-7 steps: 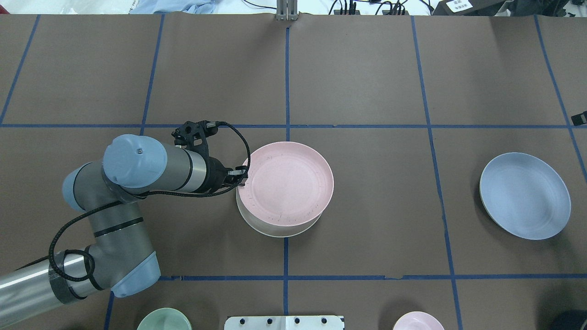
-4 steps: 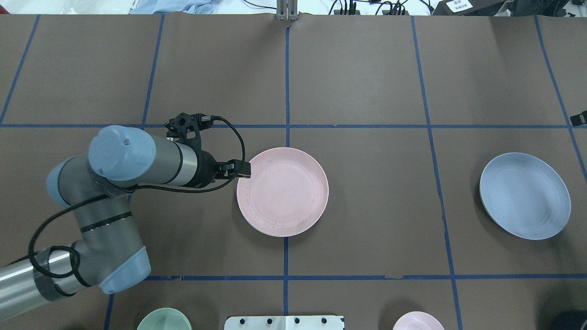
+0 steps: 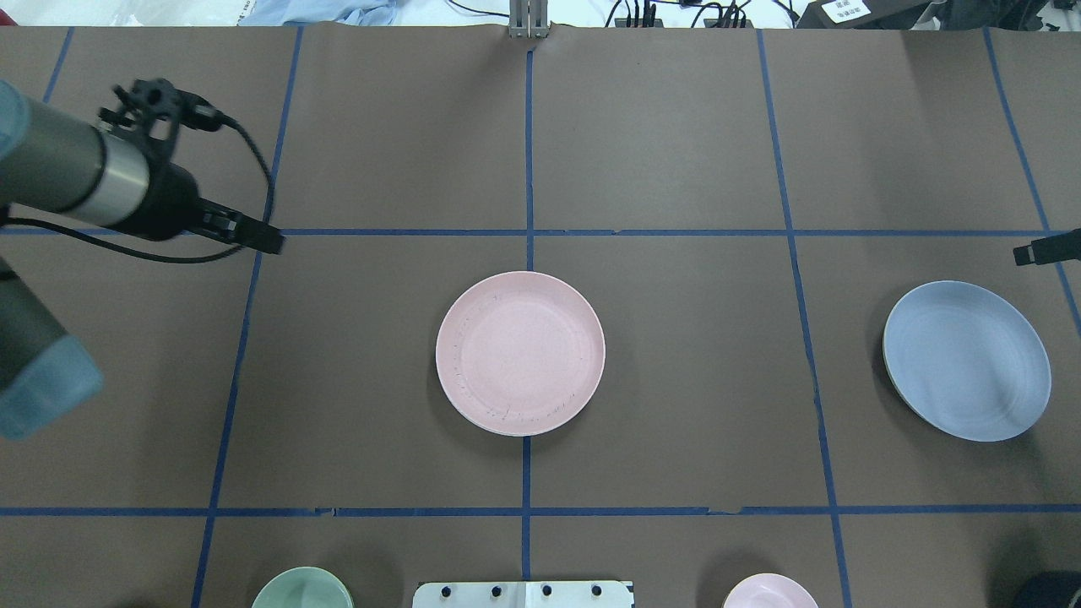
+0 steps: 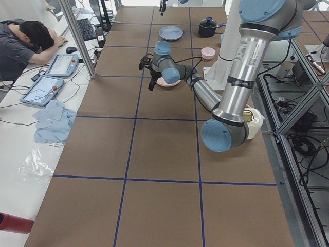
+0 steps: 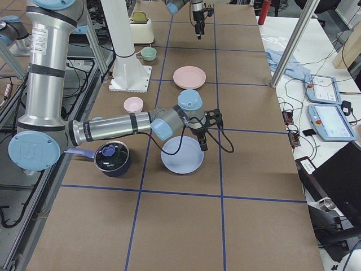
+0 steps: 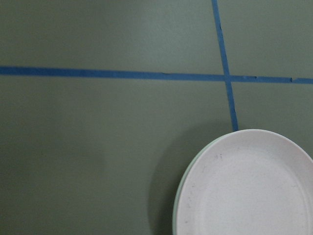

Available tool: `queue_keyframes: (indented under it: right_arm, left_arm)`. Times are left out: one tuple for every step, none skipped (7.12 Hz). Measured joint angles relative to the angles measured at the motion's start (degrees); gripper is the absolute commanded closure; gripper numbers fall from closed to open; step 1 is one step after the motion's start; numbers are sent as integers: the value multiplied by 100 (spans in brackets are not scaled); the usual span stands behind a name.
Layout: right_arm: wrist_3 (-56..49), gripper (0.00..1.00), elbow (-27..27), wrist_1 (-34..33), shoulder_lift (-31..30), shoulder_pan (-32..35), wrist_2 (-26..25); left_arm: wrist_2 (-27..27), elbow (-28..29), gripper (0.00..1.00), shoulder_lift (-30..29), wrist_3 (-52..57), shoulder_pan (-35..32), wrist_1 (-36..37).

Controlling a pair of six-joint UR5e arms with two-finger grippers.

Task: Stack three plates with pink and blue
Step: 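Open the left gripper and withdraw it away from the stack, then grip the light blue plate rim with the right gripper and lift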

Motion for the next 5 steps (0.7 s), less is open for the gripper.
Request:
queue_keyframes:
  right_arm:
    - [342, 4, -101, 488, -240, -333, -313]
    - [510, 11, -431, 1112, -414, -564, -549]
    - [575, 20, -937, 1874, -505, -672, -655]
    - [597, 27, -1464, 2562, -543, -714, -693]
    - [605, 39, -1859, 3028, -557, -729, -697]
  left_arm:
    - [-194, 62, 0, 352, 1126, -634, 24]
    - [-295, 166, 0, 616, 1972, -1134, 18]
    - [-335, 237, 0, 798, 2442, -1421, -15]
    - [-349, 255, 0, 916, 2628, -1537, -45]
    - [-353, 247, 0, 978, 2690, -1578, -58]
